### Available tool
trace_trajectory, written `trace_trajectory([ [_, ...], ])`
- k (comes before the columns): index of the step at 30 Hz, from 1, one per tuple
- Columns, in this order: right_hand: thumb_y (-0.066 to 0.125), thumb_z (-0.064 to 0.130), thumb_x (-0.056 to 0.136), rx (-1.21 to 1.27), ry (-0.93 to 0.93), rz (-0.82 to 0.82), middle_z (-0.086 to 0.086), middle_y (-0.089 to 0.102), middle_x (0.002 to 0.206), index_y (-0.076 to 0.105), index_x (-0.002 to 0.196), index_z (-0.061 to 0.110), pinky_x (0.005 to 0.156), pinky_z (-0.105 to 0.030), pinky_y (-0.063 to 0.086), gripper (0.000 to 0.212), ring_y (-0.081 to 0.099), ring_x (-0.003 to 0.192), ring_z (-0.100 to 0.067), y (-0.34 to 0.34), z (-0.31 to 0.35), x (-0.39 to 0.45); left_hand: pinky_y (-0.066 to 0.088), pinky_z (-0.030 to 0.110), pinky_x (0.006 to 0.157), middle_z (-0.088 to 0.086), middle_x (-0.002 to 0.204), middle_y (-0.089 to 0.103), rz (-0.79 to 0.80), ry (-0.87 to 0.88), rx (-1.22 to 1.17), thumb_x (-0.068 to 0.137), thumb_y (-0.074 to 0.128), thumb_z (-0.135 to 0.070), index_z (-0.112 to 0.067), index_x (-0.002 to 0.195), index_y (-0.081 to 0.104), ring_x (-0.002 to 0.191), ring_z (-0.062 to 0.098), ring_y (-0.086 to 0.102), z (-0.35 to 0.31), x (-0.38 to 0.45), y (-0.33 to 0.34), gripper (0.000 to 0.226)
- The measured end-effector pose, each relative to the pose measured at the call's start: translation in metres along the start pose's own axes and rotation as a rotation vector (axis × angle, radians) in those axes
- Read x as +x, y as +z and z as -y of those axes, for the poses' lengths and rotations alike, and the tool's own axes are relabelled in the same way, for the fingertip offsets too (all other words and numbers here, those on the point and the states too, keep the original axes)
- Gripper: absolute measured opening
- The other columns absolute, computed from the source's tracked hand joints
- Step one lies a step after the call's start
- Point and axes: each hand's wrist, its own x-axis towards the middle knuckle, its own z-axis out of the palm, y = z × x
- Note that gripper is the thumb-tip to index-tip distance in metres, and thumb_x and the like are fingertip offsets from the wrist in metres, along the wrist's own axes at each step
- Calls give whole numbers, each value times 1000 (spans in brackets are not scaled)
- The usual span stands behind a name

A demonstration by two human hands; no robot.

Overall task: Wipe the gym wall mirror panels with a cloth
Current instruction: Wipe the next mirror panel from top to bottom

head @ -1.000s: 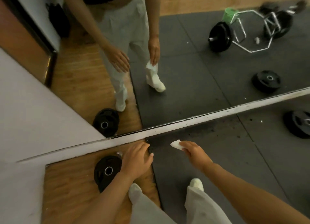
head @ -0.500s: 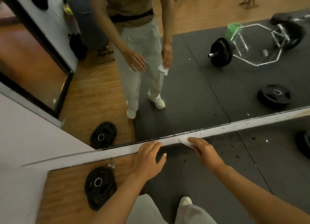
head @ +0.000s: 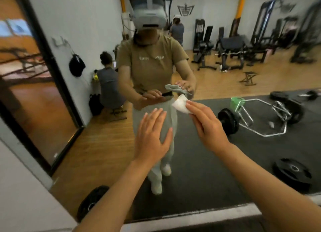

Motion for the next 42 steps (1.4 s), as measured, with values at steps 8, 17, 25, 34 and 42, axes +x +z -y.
trace_trajectory([
  [8,67,-11,88,-157,-395,-224,-23,55,136,56,130,-5,105,-52,45,44,52,129,-36,-26,-20,176,19,40,123,10,150,45,-352,255,147,98,51,-30,-6,141,51,143,22,36,20,164,-86,50],
  [17,57,16,97,-223,-558,-356,-16,51,142,44,139,11,104,-52,47,44,47,135,-30,-73,-13,336,1,28,124,4,159,32,-468,301,366,98,51,-32,-15,151,37,150,19,22,15,317,-165,57],
  [25,74,11,84,-377,-546,-469,-12,47,148,47,144,10,107,-46,43,66,48,133,-33,-128,34,466,1,27,122,-5,162,25,-720,250,340,98,26,-50,-24,154,31,151,12,14,-14,424,-257,61],
  [34,53,14,101,-308,-446,-466,-6,36,157,42,148,17,118,-40,30,48,34,143,-27,-159,87,572,-4,27,120,-6,166,10,-714,117,414,107,28,-41,-26,157,17,153,12,2,-21,497,-312,54],
  [42,44,19,105,-374,-482,-450,-5,38,155,45,147,17,111,-27,27,42,34,142,-25,-163,124,646,-1,30,121,-3,165,13,-804,65,381,107,27,-38,-20,158,19,153,13,4,-6,533,-355,54],
])
